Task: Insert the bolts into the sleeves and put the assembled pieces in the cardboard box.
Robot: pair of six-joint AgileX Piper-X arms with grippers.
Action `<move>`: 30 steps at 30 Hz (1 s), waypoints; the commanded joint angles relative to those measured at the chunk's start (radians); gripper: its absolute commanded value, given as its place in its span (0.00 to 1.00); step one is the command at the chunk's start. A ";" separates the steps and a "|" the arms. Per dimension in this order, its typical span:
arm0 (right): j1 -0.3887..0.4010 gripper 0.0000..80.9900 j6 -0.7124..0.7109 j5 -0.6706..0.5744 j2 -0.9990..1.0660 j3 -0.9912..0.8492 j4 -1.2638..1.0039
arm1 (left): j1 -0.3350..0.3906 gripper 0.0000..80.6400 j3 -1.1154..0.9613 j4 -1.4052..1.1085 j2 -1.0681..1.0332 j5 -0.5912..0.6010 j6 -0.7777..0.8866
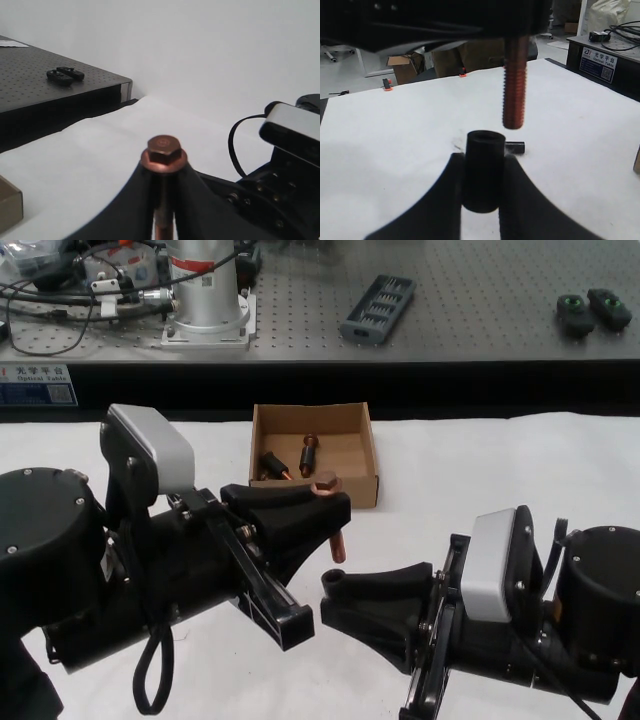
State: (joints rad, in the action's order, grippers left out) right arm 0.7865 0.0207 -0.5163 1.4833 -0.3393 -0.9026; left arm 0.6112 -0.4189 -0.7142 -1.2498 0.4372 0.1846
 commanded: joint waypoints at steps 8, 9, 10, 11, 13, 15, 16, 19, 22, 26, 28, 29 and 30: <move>0.002 0.02 -0.041 0.050 -0.014 -0.003 -0.009 | 0.006 0.01 -0.011 0.010 0.000 0.020 -0.004; 0.002 0.02 -0.041 0.065 -0.014 -0.003 -0.009 | 0.006 0.01 -0.011 0.012 0.000 0.020 -0.004; 0.002 0.02 -0.041 0.074 -0.014 -0.003 -0.009 | 0.006 0.01 -0.011 0.015 0.000 0.020 -0.004; 0.002 0.02 -0.041 0.074 -0.014 -0.003 -0.017 | 0.006 0.01 -0.011 0.018 0.000 0.020 -0.004; 0.002 0.02 -0.033 0.074 -0.014 -0.003 -0.041 | 0.006 0.01 -0.011 0.031 0.000 0.020 -0.004; 0.002 0.02 -0.021 0.074 -0.014 -0.003 -0.063 | 0.006 0.01 -0.011 0.041 0.000 0.020 -0.004; 0.002 0.02 -0.014 0.074 -0.014 -0.003 -0.070 | 0.006 0.01 -0.010 0.045 0.000 0.020 -0.004; 0.002 0.02 -0.014 0.067 -0.014 -0.003 -0.066 | 0.006 0.01 -0.010 0.048 0.000 0.020 -0.007; 0.002 0.02 -0.006 0.053 -0.014 -0.003 -0.064 | 0.006 0.01 -0.010 0.048 0.000 0.020 -0.012; 0.002 0.02 0.068 0.019 -0.014 -0.003 -0.107 | 0.006 0.01 -0.010 0.048 0.000 0.020 -0.018; 0.002 0.02 0.126 -0.002 -0.014 -0.003 -0.153 | 0.006 0.01 -0.010 0.058 0.000 0.020 -0.042; 0.002 0.02 0.154 -0.017 -0.014 -0.003 -0.180 | 0.006 0.01 -0.010 0.066 0.000 0.020 -0.052; 0.002 0.02 0.170 -0.022 -0.014 -0.003 -0.195 | 0.006 0.01 -0.010 0.071 0.000 0.020 -0.058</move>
State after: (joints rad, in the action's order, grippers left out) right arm 0.7865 0.1115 -0.5351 1.4833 -0.3370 -0.9717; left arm 0.6138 -0.4189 -0.6562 -1.2498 0.4567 0.1846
